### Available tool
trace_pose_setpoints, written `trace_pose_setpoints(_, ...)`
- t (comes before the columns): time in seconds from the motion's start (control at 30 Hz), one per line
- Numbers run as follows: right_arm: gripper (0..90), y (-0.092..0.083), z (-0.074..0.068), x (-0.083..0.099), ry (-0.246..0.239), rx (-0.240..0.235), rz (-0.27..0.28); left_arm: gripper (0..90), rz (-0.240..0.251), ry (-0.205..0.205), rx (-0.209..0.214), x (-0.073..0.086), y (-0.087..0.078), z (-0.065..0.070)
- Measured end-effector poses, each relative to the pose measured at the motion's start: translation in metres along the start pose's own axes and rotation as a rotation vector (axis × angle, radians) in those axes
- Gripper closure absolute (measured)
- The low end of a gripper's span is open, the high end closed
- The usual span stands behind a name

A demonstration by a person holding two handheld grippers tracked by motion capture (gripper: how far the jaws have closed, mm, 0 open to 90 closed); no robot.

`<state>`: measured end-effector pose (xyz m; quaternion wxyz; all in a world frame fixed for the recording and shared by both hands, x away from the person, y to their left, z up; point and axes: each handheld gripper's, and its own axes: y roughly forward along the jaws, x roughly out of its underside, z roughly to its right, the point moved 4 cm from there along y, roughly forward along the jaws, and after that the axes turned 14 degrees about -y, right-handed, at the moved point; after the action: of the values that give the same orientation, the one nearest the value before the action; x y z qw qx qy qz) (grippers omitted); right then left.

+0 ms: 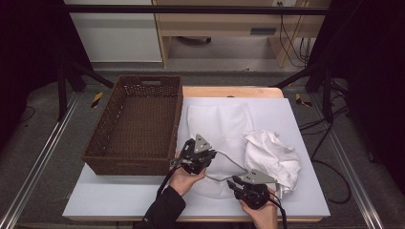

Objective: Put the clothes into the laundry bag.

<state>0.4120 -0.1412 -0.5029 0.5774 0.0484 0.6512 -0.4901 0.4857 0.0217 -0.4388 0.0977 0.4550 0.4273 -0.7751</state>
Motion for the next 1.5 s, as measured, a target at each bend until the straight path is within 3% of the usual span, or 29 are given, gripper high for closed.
trace_pose_setpoints(0.1,74.4,0.007,-0.002,0.010,-0.009,0.001,-0.050,88.8,0.010,-0.009,0.012,-0.003,-0.002,0.001)
trace_pose_setpoints(0.17,76.3,0.007,-0.001,0.012,-0.005,0.000,-0.030,88.8,0.021,-0.016,0.016,-0.006,-0.003,0.002)
trace_pose_setpoints(0.37,75.8,0.007,0.000,0.011,0.000,-0.003,-0.038,88.8,0.030,-0.036,0.018,-0.008,-0.006,0.001)
trace_pose_setpoints(0.5,69.9,-0.007,0.006,0.001,0.011,0.018,0.022,88.8,0.027,-0.033,0.023,-0.005,-0.006,0.000)
trace_pose_setpoints(0.57,57.2,-0.032,0.022,-0.014,0.018,0.102,0.119,88.7,0.029,-0.037,0.023,-0.004,-0.006,0.001)
trace_pose_setpoints(0.6,51.8,-0.037,0.027,-0.017,0.017,0.131,0.133,88.7,0.028,-0.036,0.021,-0.003,-0.005,0.001)
trace_pose_setpoints(0.63,51.8,-0.037,0.027,-0.017,0.017,0.131,0.133,88.7,0.025,-0.034,0.019,-0.002,-0.005,0.001)
trace_pose_setpoints(0.67,45.9,-0.044,0.034,-0.021,0.021,0.176,0.149,88.7,0.025,-0.035,0.020,-0.001,-0.006,0.001)
trace_pose_setpoints(0.7,34.6,-0.055,0.051,-0.027,0.032,0.265,0.159,88.7,0.026,-0.038,0.023,0.000,-0.006,0.001)
trace_pose_setpoints(0.73,34.6,-0.055,0.051,-0.027,0.032,0.265,0.159,88.7,0.026,-0.038,0.023,0.000,-0.006,0.001)
trace_pose_setpoints(0.8,24.9,-0.061,0.065,-0.032,0.056,0.328,0.169,88.7,0.025,-0.037,0.025,0.001,-0.006,0.001)
trace_pose_setpoints(0.87,18.4,-0.060,0.078,-0.033,0.084,0.353,0.155,88.7,0.019,-0.035,0.025,0.003,-0.005,0.001)
trace_pose_setpoints(0.93,16.1,-0.051,0.090,-0.030,0.111,0.349,0.114,88.7,0.019,-0.038,0.029,0.004,-0.005,0.001)
trace_pose_setpoints(1.0,16.2,-0.048,0.091,-0.028,0.110,0.346,0.103,88.7,0.019,-0.037,0.030,0.005,-0.005,0.001)
trace_pose_setpoints(1.1,20.8,-0.034,0.095,-0.020,0.108,0.338,0.038,88.8,0.018,-0.036,0.034,0.006,-0.006,0.001)
trace_pose_setpoints(1.13,28.3,-0.028,0.098,-0.014,0.113,0.327,0.004,88.8,0.018,-0.035,0.036,0.006,-0.006,0.002)
trace_pose_setpoints(1.2,31.5,-0.026,0.099,-0.012,0.121,0.326,-0.001,88.7,0.018,-0.035,0.041,0.006,-0.006,0.002)
trace_pose_setpoints(1.27,44.6,-0.023,0.102,-0.007,0.131,0.333,-0.027,88.8,0.016,-0.034,0.043,0.006,-0.006,0.003)
trace_pose_setpoints(1.3,60.7,-0.023,0.104,-0.005,0.138,0.347,-0.056,88.8,0.016,-0.035,0.043,0.007,-0.005,0.004)
trace_pose_setpoints(1.33,68.4,-0.023,0.104,-0.004,0.145,0.353,-0.064,88.8,0.014,-0.034,0.045,0.007,-0.005,0.005)
trace_pose_setpoints(1.4,73.6,-0.024,0.105,-0.003,0.145,0.361,-0.070,88.8,0.012,-0.032,0.048,0.008,-0.004,0.006)
trace_pose_setpoints(1.43,81.2,-0.028,0.106,-0.004,0.151,0.367,-0.046,88.8,0.011,-0.032,0.049,0.008,-0.004,0.006)
trace_pose_setpoints(1.5,82.0,-0.030,0.106,-0.004,0.146,0.370,-0.033,88.8,0.008,-0.032,0.047,0.008,-0.004,0.006)
